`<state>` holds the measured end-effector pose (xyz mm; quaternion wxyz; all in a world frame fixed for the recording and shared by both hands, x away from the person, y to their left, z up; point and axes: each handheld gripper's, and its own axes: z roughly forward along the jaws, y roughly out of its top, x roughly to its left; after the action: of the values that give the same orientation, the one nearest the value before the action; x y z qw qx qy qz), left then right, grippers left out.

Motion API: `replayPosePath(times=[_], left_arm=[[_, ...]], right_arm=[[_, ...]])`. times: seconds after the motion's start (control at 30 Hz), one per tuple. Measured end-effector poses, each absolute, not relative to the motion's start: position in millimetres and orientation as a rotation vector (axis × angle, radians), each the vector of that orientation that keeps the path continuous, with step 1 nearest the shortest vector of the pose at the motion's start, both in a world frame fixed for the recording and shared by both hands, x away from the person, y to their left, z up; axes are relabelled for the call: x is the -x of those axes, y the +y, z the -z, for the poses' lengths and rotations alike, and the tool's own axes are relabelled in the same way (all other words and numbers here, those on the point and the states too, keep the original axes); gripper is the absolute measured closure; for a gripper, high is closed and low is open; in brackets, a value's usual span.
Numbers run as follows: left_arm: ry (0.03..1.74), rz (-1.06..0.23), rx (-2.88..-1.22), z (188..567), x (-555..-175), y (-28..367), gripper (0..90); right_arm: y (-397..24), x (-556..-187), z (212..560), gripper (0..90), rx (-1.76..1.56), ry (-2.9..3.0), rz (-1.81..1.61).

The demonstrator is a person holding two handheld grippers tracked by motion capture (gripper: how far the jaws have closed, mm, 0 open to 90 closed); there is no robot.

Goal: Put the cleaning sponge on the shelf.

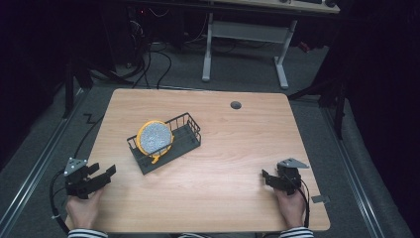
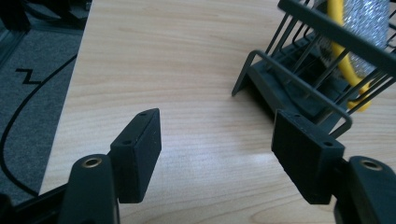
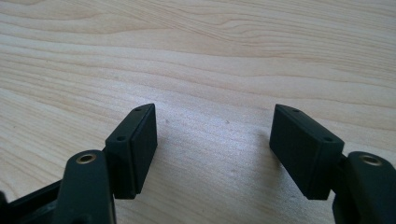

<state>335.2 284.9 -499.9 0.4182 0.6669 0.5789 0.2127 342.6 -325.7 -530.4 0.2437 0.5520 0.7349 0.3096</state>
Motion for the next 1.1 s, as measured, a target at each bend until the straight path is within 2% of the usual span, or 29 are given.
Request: replayPosePath(times=[0.23, 0.57, 1.1], left_arm=[[1.474, -0.564, -1.711, 509.8, -337.5, 280.1, 33.1], [1.467, -0.693, -1.798, 519.3, -343.4, 267.9, 34.0], [1.497, -0.696, -1.843, 528.7, -355.7, 257.9, 34.7]], right_arm=[[-325.6, -342.5, 530.4, 32.2, -1.508, 2.007, -0.844], [-325.6, -342.5, 530.4, 32.3, -1.508, 2.007, -0.844], [-325.6, -342.6, 530.5, 32.3, -1.506, 2.007, -0.844]])
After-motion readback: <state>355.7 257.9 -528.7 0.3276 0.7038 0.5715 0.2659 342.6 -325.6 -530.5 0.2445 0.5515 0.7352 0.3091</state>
